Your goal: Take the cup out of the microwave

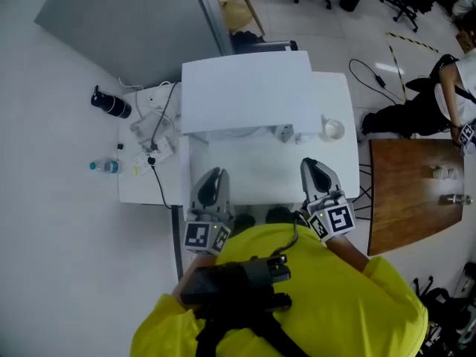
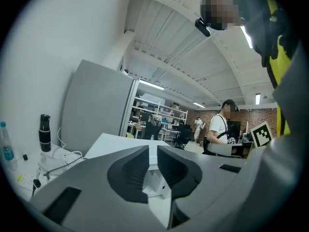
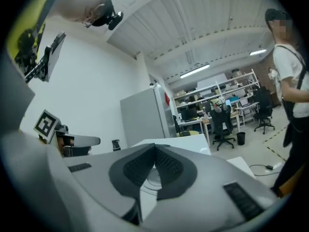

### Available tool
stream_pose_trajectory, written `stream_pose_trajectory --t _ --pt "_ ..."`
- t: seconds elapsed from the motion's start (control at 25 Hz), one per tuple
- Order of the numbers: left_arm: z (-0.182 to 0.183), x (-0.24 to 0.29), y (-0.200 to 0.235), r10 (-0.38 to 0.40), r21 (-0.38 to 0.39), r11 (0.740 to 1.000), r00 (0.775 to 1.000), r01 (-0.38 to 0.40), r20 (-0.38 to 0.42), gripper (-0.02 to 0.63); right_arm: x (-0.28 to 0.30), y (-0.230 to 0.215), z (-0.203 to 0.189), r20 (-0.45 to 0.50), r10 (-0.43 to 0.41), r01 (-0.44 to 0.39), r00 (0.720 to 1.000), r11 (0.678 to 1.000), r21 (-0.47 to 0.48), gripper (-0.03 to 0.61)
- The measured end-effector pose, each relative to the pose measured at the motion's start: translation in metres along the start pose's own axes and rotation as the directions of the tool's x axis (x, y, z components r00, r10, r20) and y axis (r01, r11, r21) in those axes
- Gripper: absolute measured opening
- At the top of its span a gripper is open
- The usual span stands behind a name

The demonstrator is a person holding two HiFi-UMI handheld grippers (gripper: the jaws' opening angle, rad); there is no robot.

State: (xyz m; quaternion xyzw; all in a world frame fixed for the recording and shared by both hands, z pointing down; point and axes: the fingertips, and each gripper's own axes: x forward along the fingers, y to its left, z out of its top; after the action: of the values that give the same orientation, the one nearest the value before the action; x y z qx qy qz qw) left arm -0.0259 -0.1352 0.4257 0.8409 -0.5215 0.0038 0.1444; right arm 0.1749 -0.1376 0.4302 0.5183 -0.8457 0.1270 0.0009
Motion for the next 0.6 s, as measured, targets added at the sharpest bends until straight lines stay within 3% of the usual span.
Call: stream_pose_trajectory --t 0.04,0.2,0.6 --pt "0.003 -0.004 0.003 -0.003 0.004 1.000 1.000 0.003 0.007 0.017 0.004 0.011 0.001 -0.011 0.019 -0.019 1.000 1.000 -0.010 0.005" --pt "0.006 -0.014 0.015 0.000 0.004 1.000 1.000 0.000 0.018 0.011 0.009 0.044 0.004 -0.036 0.072 -0.073 0.997 0.997 -0.025 0.003" --pt "0.011 -0.015 0.028 -0.028 -0.003 1.000 0.999 0.028 0.017 0.011 0.016 0.068 0.002 -0.048 0.059 -0.059 0.997 0.998 -0.009 0.003"
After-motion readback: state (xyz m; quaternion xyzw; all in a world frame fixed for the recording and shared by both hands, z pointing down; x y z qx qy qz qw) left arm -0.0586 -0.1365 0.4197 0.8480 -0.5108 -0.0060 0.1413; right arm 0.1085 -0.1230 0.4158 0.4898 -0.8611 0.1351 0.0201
